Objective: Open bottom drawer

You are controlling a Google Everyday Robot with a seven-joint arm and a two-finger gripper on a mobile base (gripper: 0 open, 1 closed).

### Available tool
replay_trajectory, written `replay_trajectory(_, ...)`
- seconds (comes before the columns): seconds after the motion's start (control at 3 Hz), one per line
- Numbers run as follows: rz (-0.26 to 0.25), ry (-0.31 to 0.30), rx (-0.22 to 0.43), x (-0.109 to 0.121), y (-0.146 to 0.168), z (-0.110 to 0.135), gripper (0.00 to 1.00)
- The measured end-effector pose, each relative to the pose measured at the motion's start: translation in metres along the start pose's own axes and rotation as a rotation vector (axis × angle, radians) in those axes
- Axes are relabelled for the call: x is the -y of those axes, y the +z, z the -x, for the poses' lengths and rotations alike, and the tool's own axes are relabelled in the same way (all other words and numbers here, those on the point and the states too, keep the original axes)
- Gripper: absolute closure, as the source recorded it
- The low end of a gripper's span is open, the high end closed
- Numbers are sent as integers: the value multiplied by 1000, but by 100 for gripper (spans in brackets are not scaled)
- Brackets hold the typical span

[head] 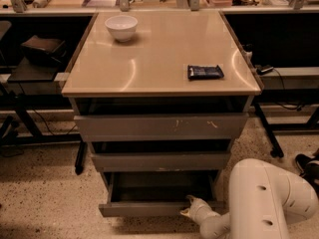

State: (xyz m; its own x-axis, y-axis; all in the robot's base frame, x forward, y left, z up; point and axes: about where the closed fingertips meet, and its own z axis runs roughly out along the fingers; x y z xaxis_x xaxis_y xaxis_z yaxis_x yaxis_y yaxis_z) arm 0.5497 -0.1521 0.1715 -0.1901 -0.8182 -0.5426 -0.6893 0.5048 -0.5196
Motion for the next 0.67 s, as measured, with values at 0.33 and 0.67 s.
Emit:
replay_trajectory(0.33, 5, 7, -14, -11, -8, -6, 100)
replay_trajectory(0.67, 4, 7, -14, -10, -11, -4, 100)
